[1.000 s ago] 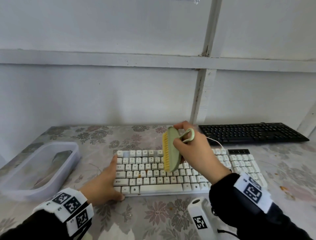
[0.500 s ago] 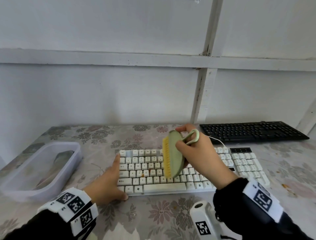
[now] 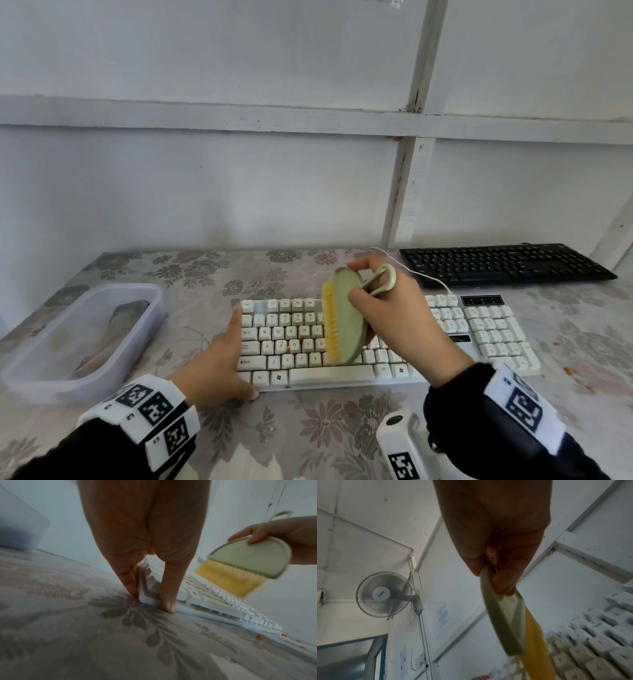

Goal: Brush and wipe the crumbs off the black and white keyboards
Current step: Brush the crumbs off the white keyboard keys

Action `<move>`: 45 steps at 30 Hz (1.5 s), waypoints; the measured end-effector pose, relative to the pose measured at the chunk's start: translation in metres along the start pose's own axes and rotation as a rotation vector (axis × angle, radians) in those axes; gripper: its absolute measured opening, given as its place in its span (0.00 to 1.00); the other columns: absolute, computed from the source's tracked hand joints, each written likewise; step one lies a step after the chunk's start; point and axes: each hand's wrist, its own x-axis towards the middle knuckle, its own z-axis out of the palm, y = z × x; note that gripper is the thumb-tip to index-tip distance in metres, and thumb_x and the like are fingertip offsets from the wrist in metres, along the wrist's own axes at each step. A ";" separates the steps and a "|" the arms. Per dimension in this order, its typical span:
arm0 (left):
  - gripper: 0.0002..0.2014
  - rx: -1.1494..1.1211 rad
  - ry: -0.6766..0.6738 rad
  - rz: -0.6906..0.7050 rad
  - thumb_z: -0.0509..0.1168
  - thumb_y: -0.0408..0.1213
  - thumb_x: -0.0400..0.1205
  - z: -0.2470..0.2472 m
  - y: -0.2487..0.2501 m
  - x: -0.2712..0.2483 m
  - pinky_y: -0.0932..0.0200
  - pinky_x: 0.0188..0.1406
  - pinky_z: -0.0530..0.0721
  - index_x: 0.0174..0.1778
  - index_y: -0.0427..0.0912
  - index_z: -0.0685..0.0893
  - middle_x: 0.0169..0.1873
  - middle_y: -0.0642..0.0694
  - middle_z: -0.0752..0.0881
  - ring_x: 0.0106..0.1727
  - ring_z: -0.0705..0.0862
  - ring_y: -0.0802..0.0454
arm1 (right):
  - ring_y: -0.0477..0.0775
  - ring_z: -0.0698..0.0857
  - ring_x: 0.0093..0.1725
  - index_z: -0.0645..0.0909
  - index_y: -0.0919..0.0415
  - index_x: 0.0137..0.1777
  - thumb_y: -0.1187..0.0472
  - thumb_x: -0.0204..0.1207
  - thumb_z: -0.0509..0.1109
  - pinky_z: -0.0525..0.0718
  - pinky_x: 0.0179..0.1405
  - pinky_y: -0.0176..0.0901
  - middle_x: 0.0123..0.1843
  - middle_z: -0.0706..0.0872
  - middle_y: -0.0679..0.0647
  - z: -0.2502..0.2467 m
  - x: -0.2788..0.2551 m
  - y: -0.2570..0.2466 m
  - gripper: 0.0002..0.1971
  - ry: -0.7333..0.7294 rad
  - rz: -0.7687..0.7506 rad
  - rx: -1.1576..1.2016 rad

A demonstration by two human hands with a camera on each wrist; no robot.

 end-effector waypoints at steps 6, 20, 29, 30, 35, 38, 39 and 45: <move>0.65 -0.007 0.005 0.017 0.77 0.35 0.66 0.000 -0.002 0.001 0.61 0.64 0.76 0.77 0.55 0.26 0.70 0.52 0.69 0.63 0.75 0.56 | 0.50 0.76 0.25 0.77 0.55 0.50 0.66 0.75 0.63 0.79 0.22 0.51 0.32 0.81 0.59 0.016 -0.013 0.014 0.07 -0.085 0.014 -0.099; 0.66 0.042 -0.005 -0.010 0.77 0.39 0.66 0.002 -0.009 0.006 0.53 0.71 0.73 0.76 0.53 0.23 0.76 0.48 0.65 0.70 0.72 0.52 | 0.51 0.87 0.35 0.77 0.57 0.55 0.68 0.77 0.64 0.86 0.20 0.40 0.45 0.84 0.55 -0.025 0.013 -0.009 0.10 0.126 0.003 0.013; 0.67 0.027 0.001 -0.008 0.78 0.38 0.66 0.002 -0.008 0.005 0.55 0.70 0.74 0.77 0.53 0.24 0.75 0.49 0.67 0.68 0.74 0.52 | 0.61 0.88 0.37 0.76 0.57 0.54 0.68 0.76 0.63 0.87 0.29 0.60 0.40 0.85 0.57 0.018 0.017 -0.005 0.10 -0.029 -0.036 -0.092; 0.66 0.023 0.001 -0.006 0.78 0.38 0.65 0.002 -0.008 0.006 0.54 0.70 0.75 0.77 0.53 0.24 0.74 0.49 0.68 0.68 0.74 0.53 | 0.61 0.87 0.35 0.76 0.57 0.54 0.68 0.75 0.63 0.87 0.29 0.59 0.39 0.85 0.57 0.021 0.014 -0.003 0.09 -0.039 -0.024 -0.096; 0.66 0.027 0.003 -0.007 0.78 0.37 0.65 0.002 -0.006 0.005 0.54 0.70 0.74 0.77 0.53 0.25 0.74 0.49 0.68 0.68 0.74 0.52 | 0.56 0.84 0.28 0.75 0.58 0.52 0.66 0.75 0.64 0.86 0.23 0.54 0.36 0.83 0.57 0.021 0.001 0.000 0.07 -0.169 0.032 -0.136; 0.66 0.025 0.003 -0.026 0.78 0.37 0.66 0.001 -0.005 0.004 0.53 0.70 0.75 0.77 0.53 0.24 0.74 0.48 0.68 0.67 0.74 0.51 | 0.47 0.80 0.24 0.77 0.60 0.53 0.65 0.75 0.65 0.84 0.22 0.45 0.37 0.81 0.54 0.013 0.005 -0.007 0.07 -0.212 0.052 -0.125; 0.66 0.022 0.004 -0.022 0.78 0.37 0.66 0.002 -0.005 0.004 0.53 0.70 0.75 0.77 0.54 0.25 0.74 0.48 0.68 0.67 0.74 0.51 | 0.45 0.80 0.21 0.77 0.60 0.54 0.66 0.75 0.65 0.83 0.19 0.42 0.37 0.81 0.54 0.012 0.008 -0.010 0.08 -0.179 0.045 -0.101; 0.66 0.013 0.005 -0.018 0.77 0.36 0.66 0.001 -0.003 0.002 0.56 0.67 0.76 0.77 0.54 0.25 0.72 0.50 0.70 0.65 0.76 0.53 | 0.56 0.82 0.28 0.75 0.56 0.55 0.67 0.75 0.63 0.86 0.26 0.50 0.34 0.82 0.55 0.025 0.014 -0.004 0.11 -0.015 -0.057 -0.118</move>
